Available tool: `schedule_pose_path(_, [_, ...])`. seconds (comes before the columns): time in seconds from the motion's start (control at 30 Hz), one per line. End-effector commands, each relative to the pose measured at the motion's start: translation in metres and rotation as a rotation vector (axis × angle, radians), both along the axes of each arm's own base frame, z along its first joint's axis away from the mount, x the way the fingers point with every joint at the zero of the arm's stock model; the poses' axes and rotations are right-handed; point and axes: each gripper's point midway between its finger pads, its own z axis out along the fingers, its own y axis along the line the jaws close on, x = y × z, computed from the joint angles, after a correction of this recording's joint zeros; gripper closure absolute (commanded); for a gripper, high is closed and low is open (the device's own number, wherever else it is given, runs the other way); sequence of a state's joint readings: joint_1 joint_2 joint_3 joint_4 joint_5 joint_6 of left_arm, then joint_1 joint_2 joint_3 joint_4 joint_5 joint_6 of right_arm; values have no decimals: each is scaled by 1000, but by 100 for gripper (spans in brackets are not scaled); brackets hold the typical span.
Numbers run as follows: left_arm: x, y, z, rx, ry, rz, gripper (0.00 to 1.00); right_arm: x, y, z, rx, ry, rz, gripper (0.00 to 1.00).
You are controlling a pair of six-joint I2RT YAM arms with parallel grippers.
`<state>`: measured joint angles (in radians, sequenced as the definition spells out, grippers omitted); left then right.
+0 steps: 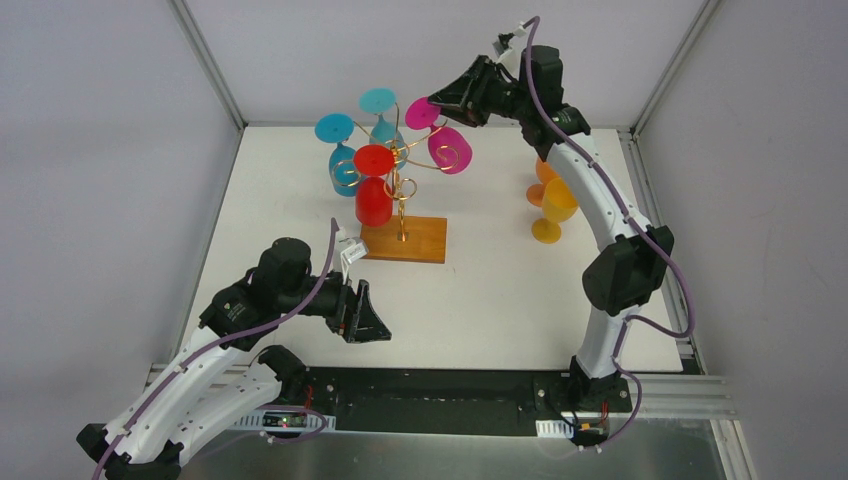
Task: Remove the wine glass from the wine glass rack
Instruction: Pick up the wine glass from the wine rack.
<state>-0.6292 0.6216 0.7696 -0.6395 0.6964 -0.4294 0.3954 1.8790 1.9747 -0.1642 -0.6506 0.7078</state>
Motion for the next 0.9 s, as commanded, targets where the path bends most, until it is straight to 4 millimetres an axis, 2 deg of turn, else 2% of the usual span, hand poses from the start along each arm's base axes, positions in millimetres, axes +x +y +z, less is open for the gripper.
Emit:
schedule_pose_path(0.0, [2,-1,-2,5,-25,-6,18,-9,7,10,-1,-34,52,59])
schedule_pose_path(0.17, [3,-1,-2,7,-22,-7,18,-10,6,9,-12,-29,55,66])
schedule_pose_path(0.47, [3,-1,-3,9,-19,-6,18,-11,7,8,-13,-23,64,99])
schedule_pose_path(0.87, [4,-1,-4,13,-18,-2,18,-9,5,14,-5,-29,41,100])
